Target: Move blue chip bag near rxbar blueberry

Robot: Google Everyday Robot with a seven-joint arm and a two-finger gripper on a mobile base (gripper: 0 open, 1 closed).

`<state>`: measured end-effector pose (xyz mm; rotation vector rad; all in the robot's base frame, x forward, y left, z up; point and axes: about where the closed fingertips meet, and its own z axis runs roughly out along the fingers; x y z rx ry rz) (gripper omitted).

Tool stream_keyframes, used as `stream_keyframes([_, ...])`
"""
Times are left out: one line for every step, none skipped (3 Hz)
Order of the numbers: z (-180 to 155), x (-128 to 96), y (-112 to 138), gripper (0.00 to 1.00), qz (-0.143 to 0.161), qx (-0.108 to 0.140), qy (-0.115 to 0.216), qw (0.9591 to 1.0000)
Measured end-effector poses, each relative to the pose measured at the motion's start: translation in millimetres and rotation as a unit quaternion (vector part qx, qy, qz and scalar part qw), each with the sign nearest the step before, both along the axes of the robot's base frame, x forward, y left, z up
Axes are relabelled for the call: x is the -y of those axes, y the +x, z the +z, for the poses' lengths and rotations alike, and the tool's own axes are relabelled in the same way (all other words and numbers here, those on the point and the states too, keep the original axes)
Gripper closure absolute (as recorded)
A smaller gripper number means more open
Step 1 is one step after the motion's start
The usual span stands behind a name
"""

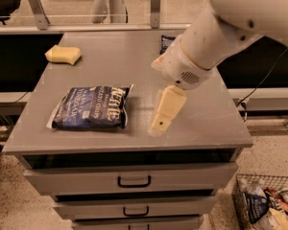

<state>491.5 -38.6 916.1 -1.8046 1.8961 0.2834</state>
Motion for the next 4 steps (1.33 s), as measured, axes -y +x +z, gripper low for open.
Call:
stream_keyframes([-10.5,-62.7,19.3,0.00,0.032,0.006,0.045,0.9985])
stream_keyframes([-27.4,-104.3,33.1,0.00,0.048,0.014,0.063,0.9968])
stream_keyframes([-48.6,-126.2,44.3,0.00,0.048,0.008,0.063,0.9969])
stream_keyframes([-66.2,-136.3,49.3,0.18,0.039,-0.007,0.056,0.9977])
